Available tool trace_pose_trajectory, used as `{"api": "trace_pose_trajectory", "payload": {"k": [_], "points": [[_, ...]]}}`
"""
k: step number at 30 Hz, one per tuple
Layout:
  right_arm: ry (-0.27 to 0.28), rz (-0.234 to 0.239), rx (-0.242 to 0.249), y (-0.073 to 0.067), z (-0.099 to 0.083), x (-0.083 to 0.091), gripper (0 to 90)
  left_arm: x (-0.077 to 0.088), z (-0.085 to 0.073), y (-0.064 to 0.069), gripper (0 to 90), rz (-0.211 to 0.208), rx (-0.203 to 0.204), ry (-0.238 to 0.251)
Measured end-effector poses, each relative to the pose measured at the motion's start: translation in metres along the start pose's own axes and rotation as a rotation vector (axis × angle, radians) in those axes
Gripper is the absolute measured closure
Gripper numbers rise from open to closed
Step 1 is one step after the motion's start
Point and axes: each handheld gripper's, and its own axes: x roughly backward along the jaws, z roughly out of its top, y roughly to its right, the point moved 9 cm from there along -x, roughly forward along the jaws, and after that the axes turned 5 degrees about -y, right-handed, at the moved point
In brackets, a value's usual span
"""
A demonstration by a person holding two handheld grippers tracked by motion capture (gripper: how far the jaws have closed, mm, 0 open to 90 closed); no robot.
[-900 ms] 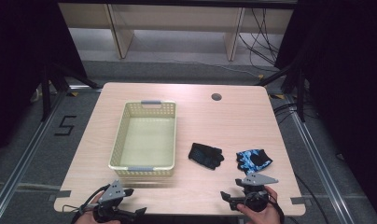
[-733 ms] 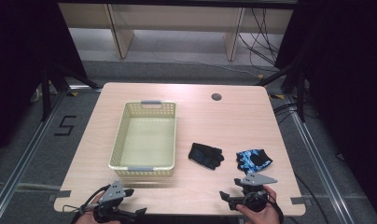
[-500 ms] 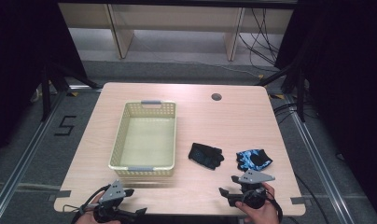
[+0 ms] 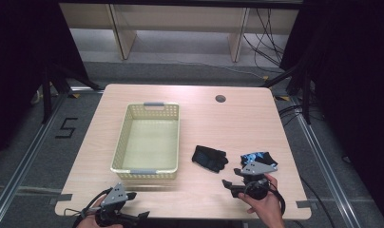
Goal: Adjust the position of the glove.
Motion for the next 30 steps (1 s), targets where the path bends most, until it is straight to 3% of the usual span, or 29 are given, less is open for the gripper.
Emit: {"api": "trace_pose_trajectory", "payload": {"k": [13,19,20,21,23,24,30], "points": [[-0.027,-0.002,0.074,0.011,0.037,-0.012,42.9,0.0,0.0,0.0,17.1,0.0,-0.009,0.001],[-0.062,0.0,0.113,0.024,0.062,-0.035,48.7,0.0,-0.002,-0.003,17.1,0.019,0.006,-0.015],[-0.08,-0.001,0.117,0.026,0.066,-0.039,49.8,0.0,0.0,0.0,17.1,-0.001,0.026,0.005],[-0.081,0.001,0.106,0.027,0.073,-0.05,51.0,0.001,-0.002,-0.003,17.1,0.011,-0.005,-0.022],[-0.087,0.004,0.114,0.029,0.076,-0.056,51.9,-0.001,-0.002,-0.002,17.0,0.011,0.014,-0.014],[-0.108,-0.002,0.098,0.031,0.077,-0.06,51.9,-0.001,-0.001,0.001,17.1,-0.01,0.031,0.0],[-0.152,0.023,0.08,0.038,0.086,-0.083,56.6,0.0,-0.001,-0.002,17.1,-0.001,0.005,-0.005]]}}
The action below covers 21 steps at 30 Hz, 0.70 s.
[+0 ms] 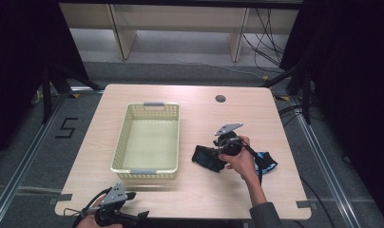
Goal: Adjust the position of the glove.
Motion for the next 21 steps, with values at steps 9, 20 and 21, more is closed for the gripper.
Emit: {"api": "trace_pose_trajectory", "payload": {"k": [9,20,21], "points": [[-0.08,0.022,0.006,0.005,0.004,-0.022,59.7,0.0,0.0,0.0,17.1,0.003,0.0,0.002],[-0.134,0.12,-0.014,0.014,-0.015,-0.034,67.6,0.001,-0.002,0.0,17.1,0.0,0.004,-0.008],[-0.121,0.13,-0.026,0.013,-0.016,-0.034,72.9,0.0,-0.001,0.001,17.1,0.0,0.007,0.0]]}}
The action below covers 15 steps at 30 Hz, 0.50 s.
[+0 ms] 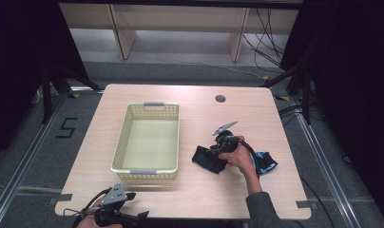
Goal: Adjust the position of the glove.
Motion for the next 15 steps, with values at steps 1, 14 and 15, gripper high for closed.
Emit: {"api": "trace_pose_trajectory", "payload": {"k": [1,14,15], "points": [[0.0,0.0,0.0,0.0,0.0,0.0,72.9,0.0,0.0,0.0,17.2,0.0,0.0,0.0],[0.014,0.011,0.128,-0.019,0.006,0.02,86.3,0.001,0.0,-0.001,17.5,-0.003,0.003,-0.003],[0.014,0.011,0.128,-0.019,0.006,0.02,86.3,0.001,0.0,-0.001,17.5,-0.003,0.004,-0.001]]}}
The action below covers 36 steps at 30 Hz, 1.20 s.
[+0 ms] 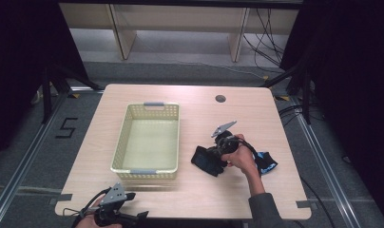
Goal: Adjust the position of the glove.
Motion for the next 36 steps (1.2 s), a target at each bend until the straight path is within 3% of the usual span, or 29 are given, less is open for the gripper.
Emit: {"api": "trace_pose_trajectory", "payload": {"k": [1,2,5,6,8,9,11,12,13,16,17,18,20,22,24,26,28,29,30,31,33,36], "points": [[0.008,0.0,0.03,-0.001,0.002,0.004,86.4,0.0,0.0,-0.001,17.5,0.006,-0.007,0.0],[0.021,0.007,0.068,-0.005,0.005,0.012,86.4,-0.001,0.001,0.001,17.5,-0.002,0.025,0.009],[0.04,0.029,0.105,-0.024,0.008,0.033,86.5,0.0,-0.002,-0.002,17.5,0.017,-0.009,-0.02],[0.04,0.029,0.105,-0.024,0.008,0.033,86.5,0.0,-0.002,-0.002,17.5,0.014,-0.009,-0.022],[0.045,0.068,0.157,-0.041,0.006,0.047,86.5,-0.001,-0.001,0.0,17.5,0.01,0.004,-0.003],[0.045,0.068,0.157,-0.041,0.006,0.047,86.5,-0.001,-0.001,0.0,17.6,0.01,0.004,-0.003],[0.075,0.111,0.201,-0.056,0.004,0.058,86.5,-0.001,0.0,0.001,17.5,-0.002,0.021,0.008],[0.075,0.111,0.201,-0.056,0.004,0.058,86.5,-0.001,0.001,0.001,17.5,0.002,0.013,0.012],[0.08,0.115,0.232,-0.06,0.001,0.063,86.5,-0.001,-0.001,-0.002,17.6,0.02,0.0,-0.012],[0.077,0.124,0.211,-0.064,-0.004,0.065,86.5,0.001,-0.002,-0.001,17.5,0.004,-0.02,-0.026],[0.083,0.136,0.225,-0.066,-0.007,0.064,86.4,-0.001,-0.001,0.001,17.5,0.001,0.015,-0.009],[0.08,0.14,0.222,-0.068,-0.01,0.064,86.4,-0.001,-0.001,0.002,17.5,-0.003,0.022,-0.002],[0.072,0.167,0.207,-0.073,-0.017,0.062,86.5,-0.001,-0.001,0.002,17.5,-0.002,0.021,-0.002],[0.054,0.175,0.218,-0.075,-0.023,0.06,86.5,0.0,-0.001,0.001,17.5,-0.011,0.015,-0.017],[0.055,0.204,0.241,-0.079,-0.026,0.057,86.4,0.0,-0.002,-0.001,17.6,0.009,0.004,-0.015],[0.027,0.231,0.252,-0.082,-0.032,0.054,86.4,-0.002,-0.001,0.001,17.6,-0.004,0.022,0.003],[0.003,0.247,0.267,-0.084,-0.035,0.047,86.4,-0.002,0.0,0.001,17.6,0.0,-0.002,0.005],[-0.02,0.238,0.277,-0.084,-0.036,0.044,86.3,0.0,-0.002,-0.002,17.6,0.01,-0.032,-0.023],[-0.031,0.232,0.263,-0.084,-0.036,0.042,86.3,-0.001,-0.001,0.0,17.6,0.006,-0.01,-0.003],[-0.035,0.235,0.285,-0.083,-0.035,0.038,86.2,-0.001,-0.001,0.001,17.6,0.001,-0.012,-0.007],[-0.06,0.218,0.273,-0.081,-0.036,0.034,86.1,-0.002,-0.001,0.002,17.6,-0.002,0.005,-0.004],[-0.107,0.181,0.286,-0.073,-0.039,0.024,85.7,-0.002,-0.001,0.001,17.6,-0.002,-0.004,-0.006]]}}
